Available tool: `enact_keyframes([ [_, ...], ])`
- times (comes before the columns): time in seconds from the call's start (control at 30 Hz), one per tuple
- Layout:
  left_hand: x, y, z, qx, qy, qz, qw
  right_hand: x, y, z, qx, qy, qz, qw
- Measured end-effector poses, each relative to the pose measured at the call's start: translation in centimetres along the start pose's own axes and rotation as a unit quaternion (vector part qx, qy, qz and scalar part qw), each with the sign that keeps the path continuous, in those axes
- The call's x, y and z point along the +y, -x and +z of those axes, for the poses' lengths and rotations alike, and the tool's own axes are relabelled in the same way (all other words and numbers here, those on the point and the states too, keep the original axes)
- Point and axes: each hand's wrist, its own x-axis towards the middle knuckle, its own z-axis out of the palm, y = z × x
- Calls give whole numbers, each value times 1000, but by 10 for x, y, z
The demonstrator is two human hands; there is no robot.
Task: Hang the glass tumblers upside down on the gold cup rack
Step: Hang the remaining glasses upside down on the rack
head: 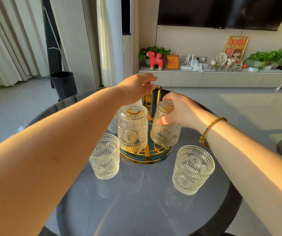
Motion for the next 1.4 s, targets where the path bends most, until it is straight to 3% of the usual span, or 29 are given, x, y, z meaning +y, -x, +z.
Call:
enact_keyframes([
  [0.4, -4, 1, 8, 15, -66, 22, 997, -1, 8, 3, -1, -22, 15, 1000],
  [0.67, -5, 9, 17, 22, -211, 28, 977, 16, 77, 8, 136, -139, 30, 981],
  [0.83, -3, 16, 22, 28, -208, 21, 978, 45, 133, 38, 200, -276, 108, 934],
  [1.07, -2, 18, 26, 52, -171, 12, 984, 66, 154, 100, 109, -297, 177, 932],
  [1.4, -6, 16, 28, 67, -155, 16, 986, 73, 139, 111, 160, -261, 192, 932],
])
